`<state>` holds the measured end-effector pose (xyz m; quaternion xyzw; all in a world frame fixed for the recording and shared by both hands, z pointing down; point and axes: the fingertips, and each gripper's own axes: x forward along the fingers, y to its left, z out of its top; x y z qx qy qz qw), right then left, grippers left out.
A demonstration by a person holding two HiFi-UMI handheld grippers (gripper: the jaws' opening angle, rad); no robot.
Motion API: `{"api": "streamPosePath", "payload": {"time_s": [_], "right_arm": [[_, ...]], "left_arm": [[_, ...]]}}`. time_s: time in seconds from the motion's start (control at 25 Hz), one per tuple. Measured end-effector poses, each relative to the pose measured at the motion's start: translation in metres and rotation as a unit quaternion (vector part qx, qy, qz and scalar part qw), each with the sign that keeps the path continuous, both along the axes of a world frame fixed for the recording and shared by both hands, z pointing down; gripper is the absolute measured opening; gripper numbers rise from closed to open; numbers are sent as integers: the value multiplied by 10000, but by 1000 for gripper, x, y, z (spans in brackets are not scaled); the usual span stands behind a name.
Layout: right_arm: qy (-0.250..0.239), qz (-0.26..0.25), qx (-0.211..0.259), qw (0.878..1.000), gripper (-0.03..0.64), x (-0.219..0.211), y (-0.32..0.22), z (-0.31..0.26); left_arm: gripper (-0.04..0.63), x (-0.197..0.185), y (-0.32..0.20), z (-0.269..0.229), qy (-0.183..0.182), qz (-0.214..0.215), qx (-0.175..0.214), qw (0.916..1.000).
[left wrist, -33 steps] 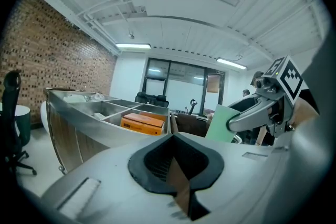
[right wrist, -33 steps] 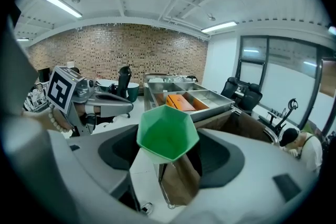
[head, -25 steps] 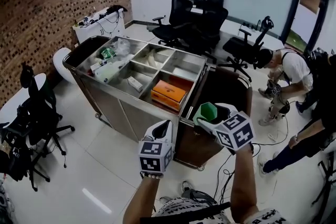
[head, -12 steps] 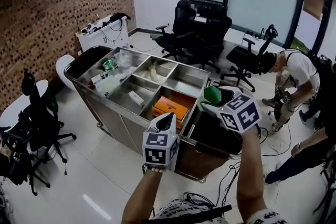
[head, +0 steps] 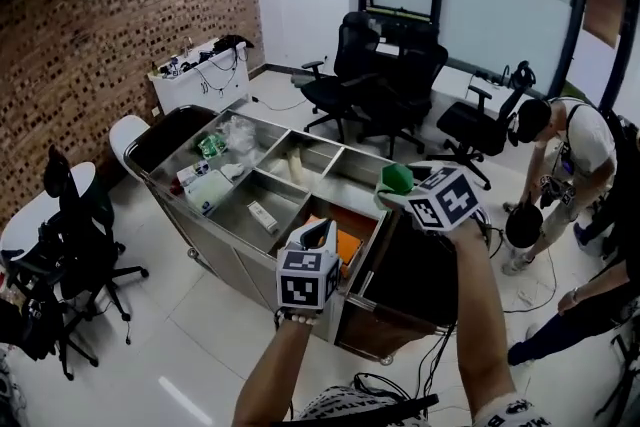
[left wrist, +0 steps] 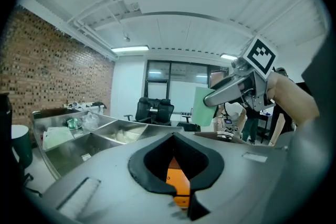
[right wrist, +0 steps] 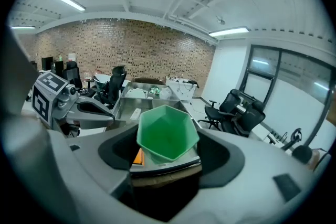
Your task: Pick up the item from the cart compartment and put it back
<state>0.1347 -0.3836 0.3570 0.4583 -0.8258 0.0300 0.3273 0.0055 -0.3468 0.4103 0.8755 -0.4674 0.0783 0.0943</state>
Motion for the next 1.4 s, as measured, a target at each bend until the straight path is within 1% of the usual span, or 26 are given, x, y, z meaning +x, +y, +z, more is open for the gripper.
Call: {"api": "streamPosePath", "payload": {"time_s": [0.16,0.28,0.4,0.64,0.84,1.04,1.4], "right_arm": [[0,-81,-151,9999,347,-1,-28,5],[-68,-62,-344,9994,346,0,-53,15],[-117,-32,-503,9987,347,1,-79,31],[-65,128,-830,9964,347,3,-136,78],[92,298,-1090,9936,347,8,-168,122],[152,400,-1390,9894,347,7,-185,155],[450,536,-1677,9834,347,-6,-199,186]], "left_arm": [[3,0,-16,-3,-48,-76,-73,9999],[2,-1,-25,1,-21,-105,-235,9997],[3,0,-30,8,-83,-141,-355,9992],[2,2,-36,20,-163,-221,-476,9985],[3,0,-39,31,-104,-317,-593,9977],[2,-5,-38,41,-53,-430,-680,9967],[2,-15,-35,51,-23,-558,-754,9956]]}}
